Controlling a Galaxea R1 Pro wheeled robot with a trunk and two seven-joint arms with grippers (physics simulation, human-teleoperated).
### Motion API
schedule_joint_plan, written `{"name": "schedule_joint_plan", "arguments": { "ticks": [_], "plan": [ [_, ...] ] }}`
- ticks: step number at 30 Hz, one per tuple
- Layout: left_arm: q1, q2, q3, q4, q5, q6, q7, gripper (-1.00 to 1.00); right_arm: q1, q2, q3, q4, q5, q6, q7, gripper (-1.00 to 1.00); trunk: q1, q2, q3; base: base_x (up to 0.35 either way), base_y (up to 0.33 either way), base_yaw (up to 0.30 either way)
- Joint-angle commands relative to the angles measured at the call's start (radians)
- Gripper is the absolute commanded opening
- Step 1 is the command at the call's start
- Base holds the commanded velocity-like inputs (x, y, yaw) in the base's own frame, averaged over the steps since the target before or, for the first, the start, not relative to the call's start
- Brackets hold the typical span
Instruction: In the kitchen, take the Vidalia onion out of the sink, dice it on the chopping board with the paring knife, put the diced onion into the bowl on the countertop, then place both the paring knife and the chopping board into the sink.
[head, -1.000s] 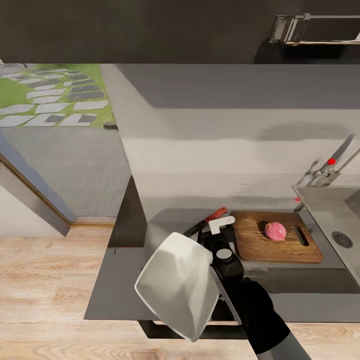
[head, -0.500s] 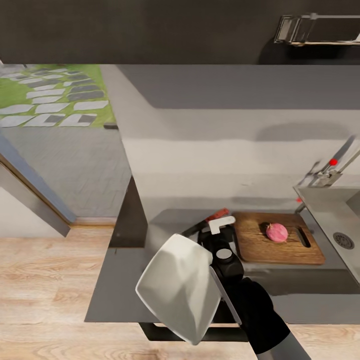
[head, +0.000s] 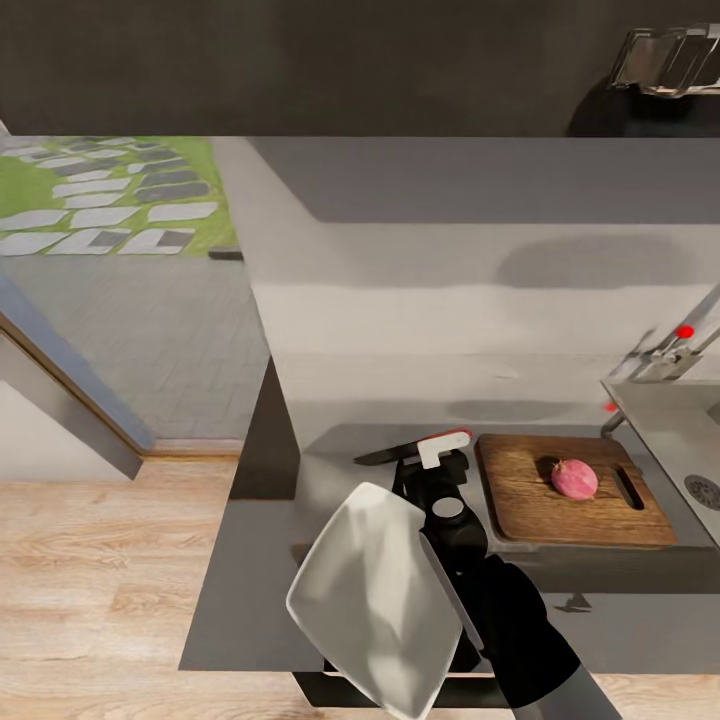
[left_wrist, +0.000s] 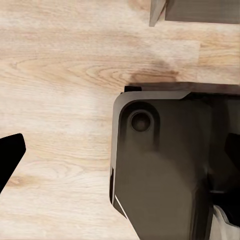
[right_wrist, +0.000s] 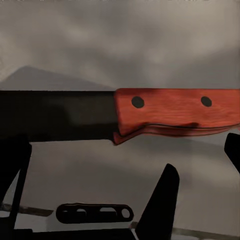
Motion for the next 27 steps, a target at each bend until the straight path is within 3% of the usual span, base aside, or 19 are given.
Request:
{"name": "schedule_joint_plan", "arguments": {
  "ticks": [1,27],
  "plan": [
    [0.000,0.000,0.001,-0.001,0.004,-0.001,-0.002,1.00,-0.001,0.000,0.002,0.000,-0.002,0.009,0.000,1.00,0.001,-0.001,-0.002,0.003,0.003,0.000],
    [0.000,0.000,0.001,-0.001,0.004,-0.001,-0.002,1.00,-0.001,0.001,0.002,0.000,-0.002,0.008,0.000,1.00,0.001,-0.001,-0.002,0.017,0.088,0.000]
  ]
}}
